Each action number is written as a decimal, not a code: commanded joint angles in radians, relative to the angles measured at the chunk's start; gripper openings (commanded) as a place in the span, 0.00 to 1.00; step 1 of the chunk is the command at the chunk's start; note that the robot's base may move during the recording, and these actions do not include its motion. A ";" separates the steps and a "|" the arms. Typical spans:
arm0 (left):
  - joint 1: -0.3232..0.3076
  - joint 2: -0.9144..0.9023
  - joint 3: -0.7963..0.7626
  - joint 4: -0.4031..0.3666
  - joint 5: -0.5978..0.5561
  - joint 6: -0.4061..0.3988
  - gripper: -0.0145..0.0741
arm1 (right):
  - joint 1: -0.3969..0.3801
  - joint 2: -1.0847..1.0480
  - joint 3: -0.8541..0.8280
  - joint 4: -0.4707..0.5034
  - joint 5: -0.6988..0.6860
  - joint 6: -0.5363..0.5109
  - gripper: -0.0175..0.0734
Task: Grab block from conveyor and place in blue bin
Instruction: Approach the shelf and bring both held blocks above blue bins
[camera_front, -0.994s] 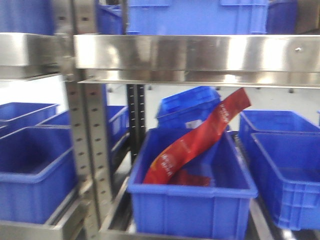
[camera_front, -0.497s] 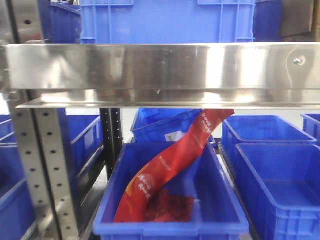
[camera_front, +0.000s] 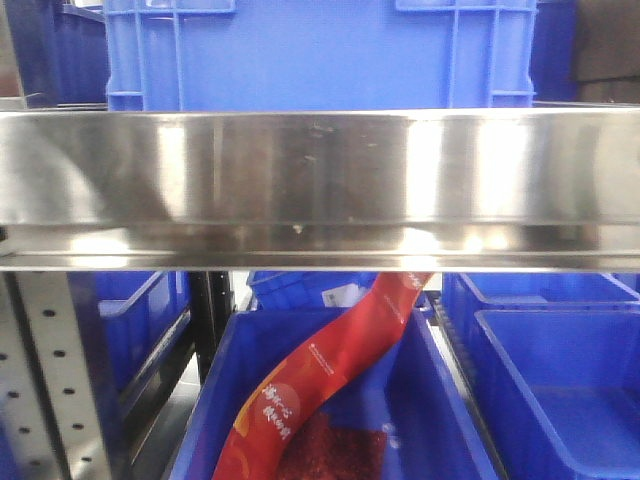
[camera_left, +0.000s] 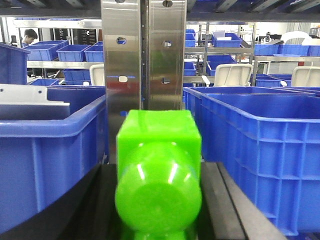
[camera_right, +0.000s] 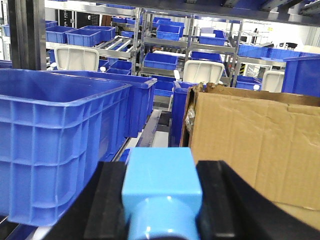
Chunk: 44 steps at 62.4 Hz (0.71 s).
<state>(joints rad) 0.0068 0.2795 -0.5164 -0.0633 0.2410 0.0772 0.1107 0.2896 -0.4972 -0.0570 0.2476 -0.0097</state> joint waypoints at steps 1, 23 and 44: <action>-0.007 -0.003 -0.002 -0.002 -0.021 -0.002 0.04 | 0.002 -0.004 -0.004 -0.007 -0.023 -0.003 0.01; -0.007 -0.003 -0.002 -0.002 -0.021 -0.002 0.04 | 0.002 -0.004 -0.004 -0.007 -0.023 -0.003 0.01; -0.007 -0.003 -0.002 -0.002 -0.021 -0.002 0.04 | 0.002 -0.004 -0.004 -0.007 -0.023 -0.003 0.01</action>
<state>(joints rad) 0.0068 0.2795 -0.5164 -0.0633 0.2410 0.0772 0.1107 0.2896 -0.4972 -0.0570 0.2476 -0.0097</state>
